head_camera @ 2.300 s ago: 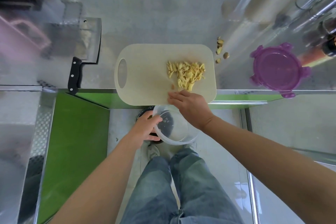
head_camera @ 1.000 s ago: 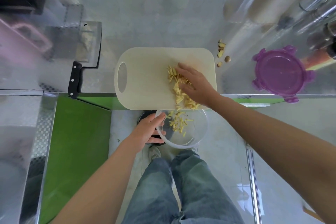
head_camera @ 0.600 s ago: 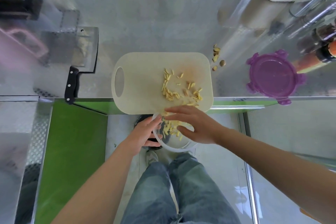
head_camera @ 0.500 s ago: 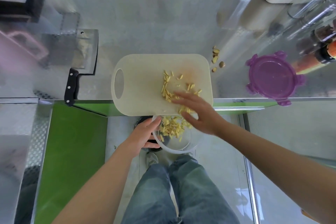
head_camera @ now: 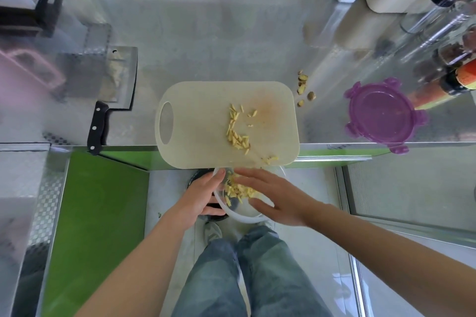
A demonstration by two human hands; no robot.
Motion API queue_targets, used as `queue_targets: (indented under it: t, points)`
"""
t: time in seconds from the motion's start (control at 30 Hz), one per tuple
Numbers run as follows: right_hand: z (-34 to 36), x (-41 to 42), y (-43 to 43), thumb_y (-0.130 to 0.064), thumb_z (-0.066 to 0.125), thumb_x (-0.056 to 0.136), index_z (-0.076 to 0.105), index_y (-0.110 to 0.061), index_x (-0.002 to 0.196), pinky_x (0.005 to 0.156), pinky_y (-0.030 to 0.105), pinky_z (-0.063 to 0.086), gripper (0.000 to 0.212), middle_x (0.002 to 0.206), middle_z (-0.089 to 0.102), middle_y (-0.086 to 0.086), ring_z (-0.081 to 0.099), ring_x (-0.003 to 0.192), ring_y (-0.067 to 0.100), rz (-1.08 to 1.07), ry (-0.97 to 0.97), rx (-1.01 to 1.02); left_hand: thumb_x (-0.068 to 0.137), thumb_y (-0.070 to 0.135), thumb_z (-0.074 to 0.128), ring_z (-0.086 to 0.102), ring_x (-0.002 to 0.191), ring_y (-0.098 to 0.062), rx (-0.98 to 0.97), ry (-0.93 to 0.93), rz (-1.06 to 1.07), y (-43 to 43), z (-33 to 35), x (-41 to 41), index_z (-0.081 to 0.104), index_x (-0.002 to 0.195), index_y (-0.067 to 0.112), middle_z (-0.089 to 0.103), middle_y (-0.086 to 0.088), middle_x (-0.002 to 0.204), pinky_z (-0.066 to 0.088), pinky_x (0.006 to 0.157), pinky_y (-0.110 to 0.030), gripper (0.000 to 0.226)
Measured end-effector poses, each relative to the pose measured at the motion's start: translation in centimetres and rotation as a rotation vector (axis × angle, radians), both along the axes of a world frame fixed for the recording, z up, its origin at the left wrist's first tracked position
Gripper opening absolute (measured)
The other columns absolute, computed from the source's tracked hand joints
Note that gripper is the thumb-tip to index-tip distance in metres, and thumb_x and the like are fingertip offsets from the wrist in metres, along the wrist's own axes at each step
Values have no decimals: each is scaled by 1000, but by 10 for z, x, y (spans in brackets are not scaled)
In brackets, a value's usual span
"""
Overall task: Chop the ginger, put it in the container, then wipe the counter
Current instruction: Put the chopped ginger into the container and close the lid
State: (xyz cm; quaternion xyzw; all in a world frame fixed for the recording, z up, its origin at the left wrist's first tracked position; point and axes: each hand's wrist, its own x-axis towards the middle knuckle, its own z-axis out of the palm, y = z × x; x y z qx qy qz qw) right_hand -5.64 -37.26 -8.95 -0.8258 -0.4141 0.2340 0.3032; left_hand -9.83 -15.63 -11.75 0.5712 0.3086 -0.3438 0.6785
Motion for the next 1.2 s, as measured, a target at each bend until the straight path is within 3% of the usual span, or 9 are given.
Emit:
queue_targets:
  t: [0.13, 0.23, 0.3, 0.4, 0.5, 0.67, 0.87, 1.0, 1.2]
  points:
    - [-6, 34, -2, -34, 39, 99, 38, -19, 145, 115, 32, 26, 49, 154, 30, -2, 26, 141, 9, -275, -57, 64, 88, 57, 53, 71, 90, -26, 7, -3, 11, 0, 1, 0, 58, 116, 31, 69, -3, 113, 59, 70, -38, 38]
    - [-18, 55, -11, -41, 34, 96, 30, -14, 148, 118, 45, 22, 60, 157, 23, 3, 17, 146, 15, -429, -106, -54, 89, 57, 53, 71, 90, -25, 9, -3, 13, -1, 2, -1, 58, 115, 34, 68, -3, 114, 59, 70, -38, 35]
    - [-21, 47, -15, -45, 31, 97, 23, -12, 150, 119, 47, 17, 63, 159, 17, 5, 8, 148, 16, -331, -154, -143, 90, 56, 52, 71, 89, -25, 10, -3, 17, -2, 3, 0, 58, 112, 35, 69, -3, 113, 59, 70, -38, 31]
    - [-14, 17, -13, -42, 32, 100, 15, -14, 152, 122, 36, 5, 62, 160, 8, 2, -1, 148, 11, -69, -157, -166, 91, 54, 51, 71, 89, -25, 15, -3, 23, -2, 3, 0, 60, 107, 35, 70, -3, 110, 59, 70, -39, 26]
    - [-8, 0, -9, -34, 37, 101, 23, -15, 151, 121, 30, 5, 55, 160, 13, 0, 5, 148, 10, 76, -102, -77, 91, 56, 50, 71, 90, -25, 15, 1, 11, -2, 4, 0, 59, 116, 31, 70, -3, 112, 59, 72, -39, 36]
    - [-5, 55, 16, -36, 38, 99, 31, -15, 148, 116, 36, 25, 54, 158, 22, 3, 23, 144, 16, -151, -108, 37, 89, 57, 52, 72, 89, -23, 23, 10, 19, 2, 7, 0, 55, 122, 34, 67, -1, 116, 59, 72, -38, 41]
    - [-25, 129, 50, -36, 37, 97, 26, -14, 149, 120, 35, 10, 57, 159, 17, 5, 13, 147, 19, -308, -118, -77, 84, 64, 54, 70, 94, -22, 43, 37, 31, 18, 5, -6, 49, 133, 34, 64, 1, 122, 60, 73, -38, 58]
    - [-34, 121, 52, -50, 22, 95, 26, -15, 149, 121, 40, -1, 65, 159, 17, 2, 4, 147, 12, -175, -177, -156, 84, 64, 54, 70, 95, -22, 45, 42, 43, 20, 5, -6, 47, 136, 32, 63, 0, 124, 60, 72, -37, 61]
    - [-16, 56, 34, -43, 30, 99, 27, -15, 149, 121, 35, 4, 57, 158, 19, 3, 7, 148, 15, 129, -157, -114, 85, 63, 54, 71, 91, -19, 54, 38, 41, 21, 7, -6, 51, 133, 32, 65, 2, 120, 59, 67, -33, 57]
